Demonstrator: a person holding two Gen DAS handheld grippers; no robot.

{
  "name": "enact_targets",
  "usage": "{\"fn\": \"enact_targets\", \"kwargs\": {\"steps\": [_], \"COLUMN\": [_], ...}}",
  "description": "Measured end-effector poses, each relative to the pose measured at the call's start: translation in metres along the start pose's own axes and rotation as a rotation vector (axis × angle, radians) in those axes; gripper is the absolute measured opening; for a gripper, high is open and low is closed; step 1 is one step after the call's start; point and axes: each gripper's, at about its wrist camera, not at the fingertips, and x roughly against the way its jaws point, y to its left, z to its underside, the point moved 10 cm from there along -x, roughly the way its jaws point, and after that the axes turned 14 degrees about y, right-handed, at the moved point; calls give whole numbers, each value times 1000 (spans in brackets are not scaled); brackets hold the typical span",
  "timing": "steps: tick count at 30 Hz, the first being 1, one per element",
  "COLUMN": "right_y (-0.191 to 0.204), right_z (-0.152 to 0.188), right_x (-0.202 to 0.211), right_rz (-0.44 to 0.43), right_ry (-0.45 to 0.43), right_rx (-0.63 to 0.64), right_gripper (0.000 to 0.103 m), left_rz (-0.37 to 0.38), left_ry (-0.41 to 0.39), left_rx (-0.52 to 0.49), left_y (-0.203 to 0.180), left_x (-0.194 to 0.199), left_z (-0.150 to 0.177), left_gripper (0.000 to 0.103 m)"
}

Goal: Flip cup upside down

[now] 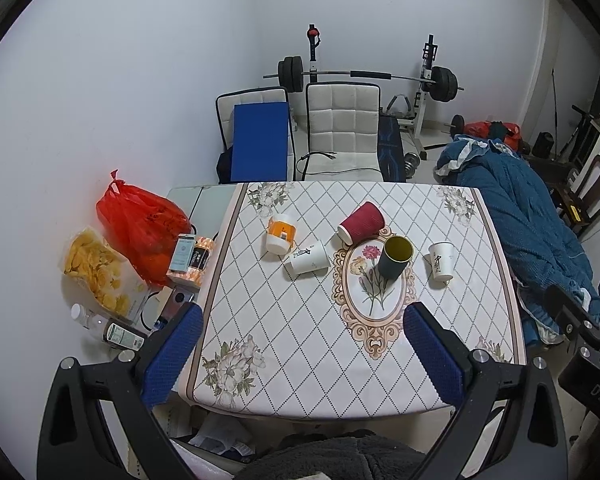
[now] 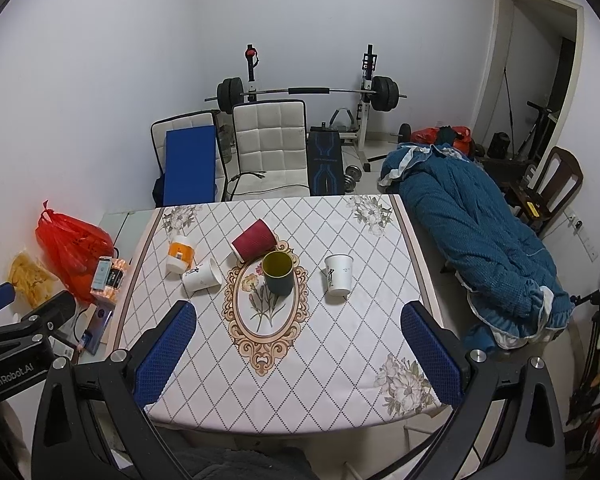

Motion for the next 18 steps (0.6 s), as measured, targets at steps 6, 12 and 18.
{"fn": "enact_targets", "kwargs": {"steps": [6,12,18], "right_y": [-1,-1,-1], "right_z": [-2,-3,-3], "right_x": [3,4,4], "right_rz": [-1,-4,-8], "right_ry": [-3,-3,-3], "right_rx": [-6,-6,-9], "right_gripper": [103,103,103], "left_rz": [0,1,5], "left_ry": [-1,-2,-5], "left_rx": [0,0,1], "left_y": [0,-1,-3], "left_x": [0,1,2], "left_z": [-1,-2,-4], "left_gripper": [103,103,103]}}
